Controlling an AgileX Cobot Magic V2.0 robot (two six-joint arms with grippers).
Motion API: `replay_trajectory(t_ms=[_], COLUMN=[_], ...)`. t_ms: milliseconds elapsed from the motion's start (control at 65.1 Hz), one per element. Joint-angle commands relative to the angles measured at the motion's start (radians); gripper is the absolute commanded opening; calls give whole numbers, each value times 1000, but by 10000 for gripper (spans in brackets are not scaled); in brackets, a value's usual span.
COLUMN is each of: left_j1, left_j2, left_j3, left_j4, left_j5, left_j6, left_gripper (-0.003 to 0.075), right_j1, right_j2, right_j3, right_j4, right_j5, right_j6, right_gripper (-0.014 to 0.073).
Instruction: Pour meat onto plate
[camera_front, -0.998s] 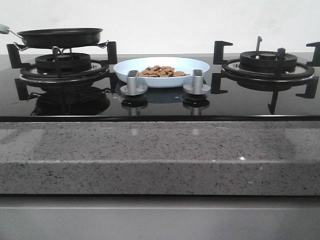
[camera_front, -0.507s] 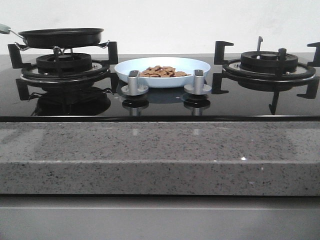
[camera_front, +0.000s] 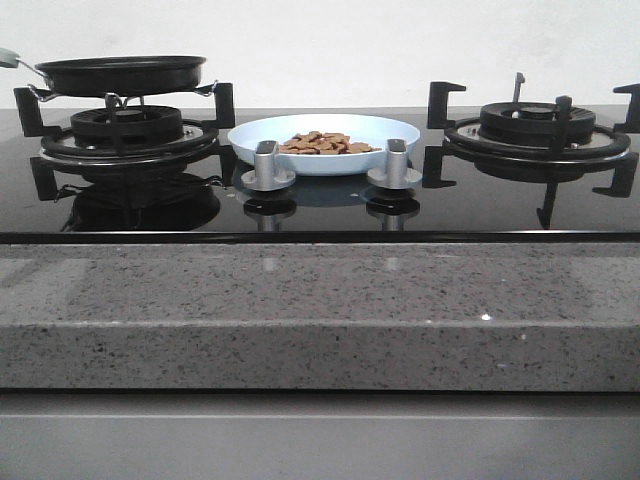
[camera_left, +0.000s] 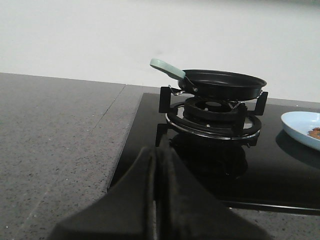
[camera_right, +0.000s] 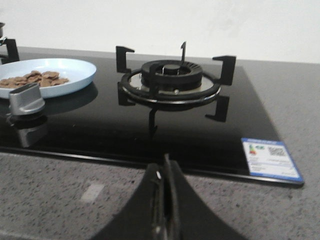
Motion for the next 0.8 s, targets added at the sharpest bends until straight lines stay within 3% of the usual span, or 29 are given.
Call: replay_trajectory(t_ms=[0,77,645,783], left_j1=[0,0,0,0], left_j2=[-17,-17,-17,-17], left_j3=[5,5,5,5], left_j4=[-8,-8,-8,-8], left_j5=[-88,-88,-88,-88], left_j6=[-2,-2,-2,-2], left_gripper=[-20,-20,-20,-20], right_j1=[1,1,-1,-70], right_j2=[-16,-16,-16,-16], right_j3=[-5,-5,-5,-5], right_j4=[-141,-180,-159,-113], right_j5=[-128,-141,-142,-144], right_j6=[126,178,180,180], right_gripper=[-71,-71,-71,-71])
